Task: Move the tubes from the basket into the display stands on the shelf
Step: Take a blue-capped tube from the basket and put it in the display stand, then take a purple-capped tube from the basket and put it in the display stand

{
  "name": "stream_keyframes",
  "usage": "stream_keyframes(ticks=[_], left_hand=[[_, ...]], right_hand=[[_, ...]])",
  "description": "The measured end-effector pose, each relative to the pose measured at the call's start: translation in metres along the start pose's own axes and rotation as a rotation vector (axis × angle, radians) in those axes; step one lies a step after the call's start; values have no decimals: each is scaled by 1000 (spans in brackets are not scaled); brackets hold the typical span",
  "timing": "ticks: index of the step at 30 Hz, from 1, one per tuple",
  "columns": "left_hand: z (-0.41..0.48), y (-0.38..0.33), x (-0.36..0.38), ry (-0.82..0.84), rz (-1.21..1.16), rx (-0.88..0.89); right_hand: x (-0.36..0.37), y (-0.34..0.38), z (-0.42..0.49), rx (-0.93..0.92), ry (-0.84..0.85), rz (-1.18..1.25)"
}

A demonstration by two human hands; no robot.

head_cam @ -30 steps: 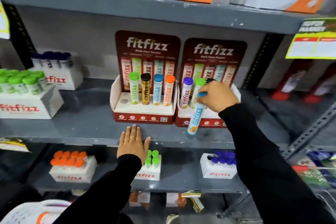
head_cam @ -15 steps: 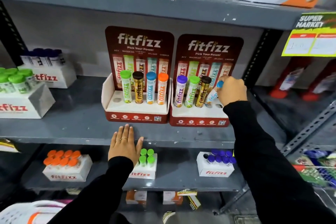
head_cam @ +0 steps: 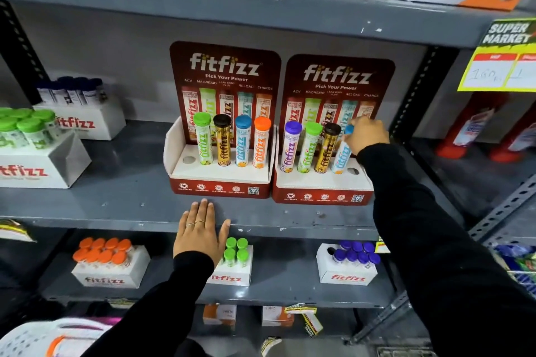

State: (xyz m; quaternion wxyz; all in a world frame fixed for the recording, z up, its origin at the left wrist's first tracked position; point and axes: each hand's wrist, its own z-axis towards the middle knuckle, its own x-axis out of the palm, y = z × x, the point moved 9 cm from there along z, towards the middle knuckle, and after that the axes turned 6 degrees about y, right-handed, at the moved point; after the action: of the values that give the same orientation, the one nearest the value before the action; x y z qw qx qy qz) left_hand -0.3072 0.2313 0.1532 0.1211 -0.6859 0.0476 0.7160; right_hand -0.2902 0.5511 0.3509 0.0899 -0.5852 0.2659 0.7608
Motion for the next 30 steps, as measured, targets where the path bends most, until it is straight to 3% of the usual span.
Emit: stream_keyframes(ticks=[6,9,12,18,21,26,30], left_hand=[[-1,1,-1,-9,-22,13],[-2,4,1,-45,-36,14],[-2,6,10,-25,-47,39],[-29,34,15,-107,-114,166],[-67,85,51,-78,-176,19],[-196,182,147,265,-317,-504],[-280,210,166,404,-357,-782]], right_hand=[[10,-5,-3,5,-5,23],[4,22,-27,-59,-185,-1],[26,88,-63,-300,-248,14],[131,204,-157,-854,-185,233],[185,245,-206,-986,-34,337],[257,304,-284,-1171,346,377],[314,346,-353,-1378,745,89]])
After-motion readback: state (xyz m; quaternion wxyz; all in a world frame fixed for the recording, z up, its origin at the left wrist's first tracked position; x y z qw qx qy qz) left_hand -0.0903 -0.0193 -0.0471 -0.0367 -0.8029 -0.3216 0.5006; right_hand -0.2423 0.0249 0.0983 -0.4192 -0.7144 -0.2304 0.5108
